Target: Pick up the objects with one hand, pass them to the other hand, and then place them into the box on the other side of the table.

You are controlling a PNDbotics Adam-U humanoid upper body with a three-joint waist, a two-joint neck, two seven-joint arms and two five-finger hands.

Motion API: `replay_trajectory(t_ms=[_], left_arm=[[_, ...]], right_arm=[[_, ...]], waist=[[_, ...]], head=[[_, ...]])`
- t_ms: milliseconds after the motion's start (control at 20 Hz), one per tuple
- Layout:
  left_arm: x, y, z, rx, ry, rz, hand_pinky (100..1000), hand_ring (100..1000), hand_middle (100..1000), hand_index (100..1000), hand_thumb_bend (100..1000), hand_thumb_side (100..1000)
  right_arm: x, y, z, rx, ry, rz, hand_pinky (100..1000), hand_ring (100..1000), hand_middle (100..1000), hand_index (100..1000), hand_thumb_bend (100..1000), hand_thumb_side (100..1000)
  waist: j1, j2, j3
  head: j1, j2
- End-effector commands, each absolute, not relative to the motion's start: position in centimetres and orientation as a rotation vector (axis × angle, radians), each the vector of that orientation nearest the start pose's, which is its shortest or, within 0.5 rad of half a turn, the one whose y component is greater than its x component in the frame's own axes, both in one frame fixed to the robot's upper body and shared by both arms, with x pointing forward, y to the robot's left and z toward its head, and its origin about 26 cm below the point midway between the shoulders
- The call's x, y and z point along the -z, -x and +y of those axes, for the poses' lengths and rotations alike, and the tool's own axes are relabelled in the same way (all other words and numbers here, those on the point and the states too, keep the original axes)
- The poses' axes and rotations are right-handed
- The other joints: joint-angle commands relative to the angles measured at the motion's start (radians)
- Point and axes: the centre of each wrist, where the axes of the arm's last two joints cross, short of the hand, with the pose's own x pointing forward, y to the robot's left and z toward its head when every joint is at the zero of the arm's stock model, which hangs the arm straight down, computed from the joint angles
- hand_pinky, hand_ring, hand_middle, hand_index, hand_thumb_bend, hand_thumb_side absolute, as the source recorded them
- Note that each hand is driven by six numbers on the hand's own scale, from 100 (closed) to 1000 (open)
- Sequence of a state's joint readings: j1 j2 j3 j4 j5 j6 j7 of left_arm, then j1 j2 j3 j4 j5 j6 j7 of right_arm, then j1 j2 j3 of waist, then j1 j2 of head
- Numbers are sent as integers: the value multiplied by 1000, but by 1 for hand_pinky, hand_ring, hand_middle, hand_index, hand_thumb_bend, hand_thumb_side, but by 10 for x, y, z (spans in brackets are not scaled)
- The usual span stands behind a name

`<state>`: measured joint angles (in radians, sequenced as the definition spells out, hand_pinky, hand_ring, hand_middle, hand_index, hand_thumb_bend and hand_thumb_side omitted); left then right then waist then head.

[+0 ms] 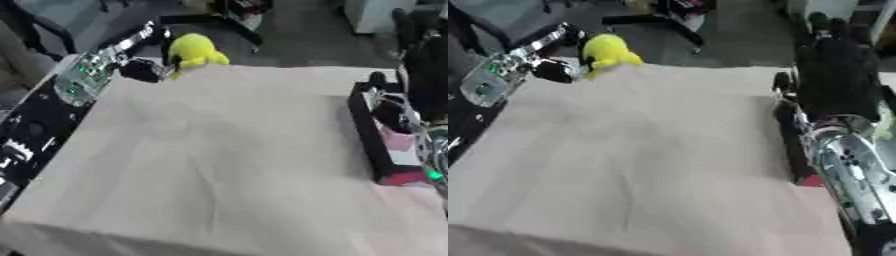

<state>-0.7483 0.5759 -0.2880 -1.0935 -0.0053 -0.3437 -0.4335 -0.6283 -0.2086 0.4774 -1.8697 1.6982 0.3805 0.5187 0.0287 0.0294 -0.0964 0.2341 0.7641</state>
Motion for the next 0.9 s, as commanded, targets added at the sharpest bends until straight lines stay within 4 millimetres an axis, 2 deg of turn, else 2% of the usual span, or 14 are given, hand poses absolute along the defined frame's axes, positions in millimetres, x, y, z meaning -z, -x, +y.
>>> replay_trajectory(t_ms=[50,450,900], left_arm=[[-169,-445,288,1239,-31,-1804,701,407,335,425,100,198],[-170,-450,240,1267,109,-1798,707,415,345,435,100,202],[-178,-448,204,1300,227,-1806,711,416,347,437,100,198]], right_arm=[[-225,-305,-86,-1366,1604,-1548,986,903,915,1000,277,280],[-215,-309,-69,-1434,1517,-1526,1000,917,932,1000,312,342],[-195,-322,-53,-1450,1453,-1488,1000,923,948,1000,336,373]], waist=[[0,-8,4],[-1,-7,12],[-1,-6,15]], head=[[-14,6],[-25,6],[-36,6]])
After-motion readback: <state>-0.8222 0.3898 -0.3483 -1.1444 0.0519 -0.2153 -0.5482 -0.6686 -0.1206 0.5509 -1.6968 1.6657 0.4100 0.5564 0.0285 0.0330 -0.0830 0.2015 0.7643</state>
